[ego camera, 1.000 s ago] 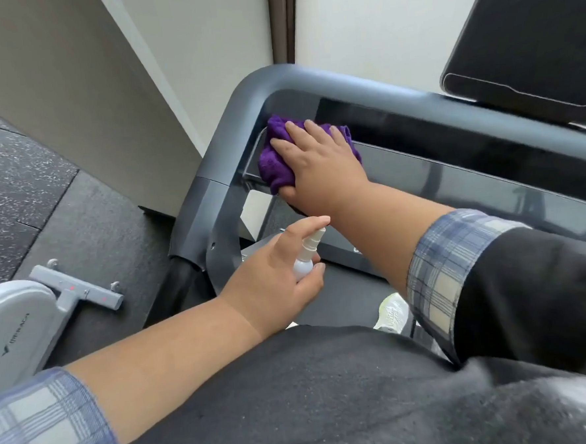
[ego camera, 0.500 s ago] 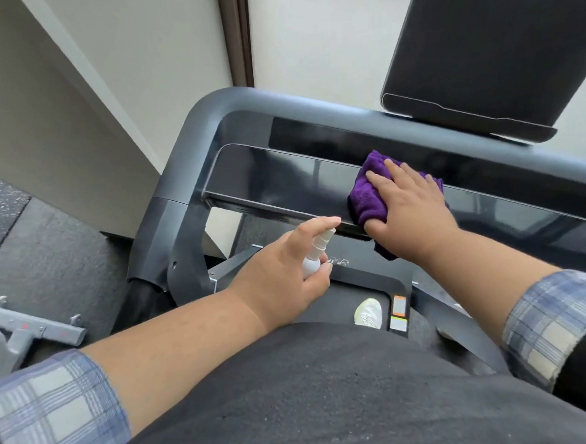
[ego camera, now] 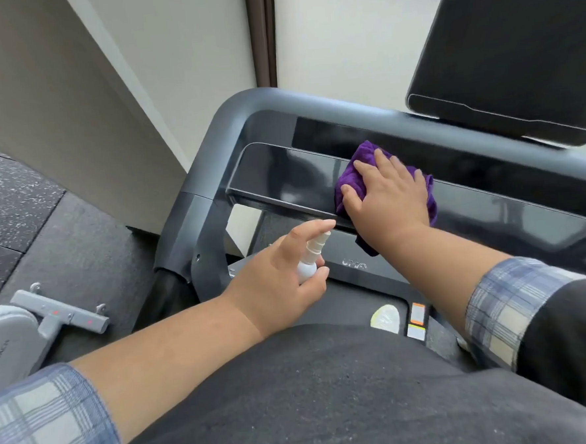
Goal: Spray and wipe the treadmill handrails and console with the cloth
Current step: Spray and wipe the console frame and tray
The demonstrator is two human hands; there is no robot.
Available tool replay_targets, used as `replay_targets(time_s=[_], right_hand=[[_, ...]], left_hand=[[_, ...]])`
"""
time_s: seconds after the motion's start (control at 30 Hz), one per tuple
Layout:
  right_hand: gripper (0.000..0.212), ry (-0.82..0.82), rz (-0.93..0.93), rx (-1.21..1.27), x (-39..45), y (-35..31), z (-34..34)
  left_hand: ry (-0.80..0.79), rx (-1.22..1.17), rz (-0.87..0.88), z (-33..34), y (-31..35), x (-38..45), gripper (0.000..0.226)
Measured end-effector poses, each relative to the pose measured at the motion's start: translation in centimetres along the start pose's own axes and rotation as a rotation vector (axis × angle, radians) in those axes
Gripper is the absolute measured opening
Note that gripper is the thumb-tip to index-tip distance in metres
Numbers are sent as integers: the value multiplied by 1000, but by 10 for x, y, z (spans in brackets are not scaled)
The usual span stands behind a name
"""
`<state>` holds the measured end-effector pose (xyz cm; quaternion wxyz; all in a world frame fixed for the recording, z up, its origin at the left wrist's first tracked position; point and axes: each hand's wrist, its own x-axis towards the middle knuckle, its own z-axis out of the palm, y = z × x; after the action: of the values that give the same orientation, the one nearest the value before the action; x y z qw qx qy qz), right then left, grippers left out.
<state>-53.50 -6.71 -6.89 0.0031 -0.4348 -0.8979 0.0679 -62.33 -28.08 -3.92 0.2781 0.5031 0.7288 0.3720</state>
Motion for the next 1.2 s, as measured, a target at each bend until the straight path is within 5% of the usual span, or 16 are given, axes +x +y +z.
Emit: replay_targets(time_s=[0.53,0.73,1.1,1.2], right_hand=[[76,-63,-376,-40,42,-140,18],[70,-51,-365,-44,21,-72,6],[71,-17,48,-22,-56,161,-30],[72,-31,100,-58,-57,175,-28]], left_hand=[[129,119,-145,-28,-19,-49,82],[42,112,-12,-2,6,-10,65],[-153,91,120,59,61,51,64],[-154,94,99,69,69,55,64]])
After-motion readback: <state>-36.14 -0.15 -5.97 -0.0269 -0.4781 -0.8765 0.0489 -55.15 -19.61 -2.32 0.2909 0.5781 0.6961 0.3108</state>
